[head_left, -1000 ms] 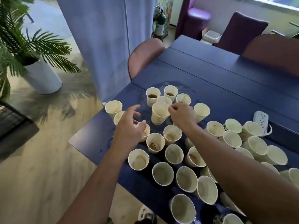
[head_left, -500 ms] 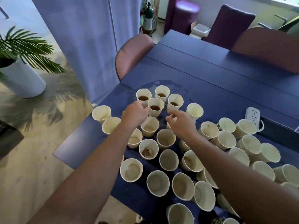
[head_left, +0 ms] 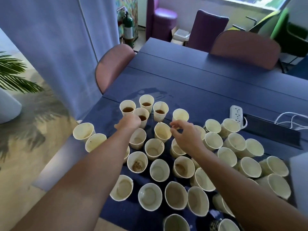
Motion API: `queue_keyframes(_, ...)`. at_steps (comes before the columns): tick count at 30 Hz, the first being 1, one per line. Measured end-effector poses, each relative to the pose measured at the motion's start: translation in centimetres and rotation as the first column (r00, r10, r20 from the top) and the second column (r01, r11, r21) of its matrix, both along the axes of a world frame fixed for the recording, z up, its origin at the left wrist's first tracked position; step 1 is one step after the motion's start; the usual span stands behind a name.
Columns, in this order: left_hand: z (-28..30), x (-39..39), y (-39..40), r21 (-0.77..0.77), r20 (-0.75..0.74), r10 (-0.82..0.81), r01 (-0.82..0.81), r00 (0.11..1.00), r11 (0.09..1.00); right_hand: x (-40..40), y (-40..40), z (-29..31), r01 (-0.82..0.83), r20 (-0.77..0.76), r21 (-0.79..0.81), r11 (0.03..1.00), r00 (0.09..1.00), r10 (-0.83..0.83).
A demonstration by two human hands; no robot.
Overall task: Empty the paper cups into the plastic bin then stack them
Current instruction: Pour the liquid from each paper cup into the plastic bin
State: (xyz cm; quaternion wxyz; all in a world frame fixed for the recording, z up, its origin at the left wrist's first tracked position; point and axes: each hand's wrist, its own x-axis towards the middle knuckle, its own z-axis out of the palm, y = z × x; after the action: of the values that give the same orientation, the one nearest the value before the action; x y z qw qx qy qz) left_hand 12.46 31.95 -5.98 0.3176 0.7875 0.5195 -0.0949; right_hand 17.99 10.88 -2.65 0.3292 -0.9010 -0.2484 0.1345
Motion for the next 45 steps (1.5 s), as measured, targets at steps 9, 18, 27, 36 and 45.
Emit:
queue_keyframes(9,3.2,-0.9,-0.5,0.186,0.124,-0.042,0.018,0.991,0.982,-0.8,-2.0,0.5,-0.027,0.017,0.005,1.000,0.999,0.027)
queue_keyframes(18,9.8,-2.7,-4.5,0.326,0.158,-0.208,0.148,0.965,0.934,-1.9,-3.4,2.9,-0.119,-0.064,0.123,0.985,0.990,0.127)
queue_keyframes(27,16.4,-4.6,-13.5,0.309,0.246,-0.393,0.313,0.886,0.898,-2.3,-6.5,5.7,-0.123,-0.102,0.405,0.906,0.979,0.179)
queue_keyframes(36,19.4,-3.4,-23.7,0.262,0.294,-0.573,0.512,0.765,0.818,-2.5,-16.8,8.6,-0.045,-0.012,0.468,0.882,0.998,0.057)
queue_keyframes(45,20.4,-0.4,-34.5,0.257,0.422,-0.699,0.663,0.578,0.703,-1.1,-31.0,11.5,0.139,0.015,0.424,0.895,0.987,-0.160)
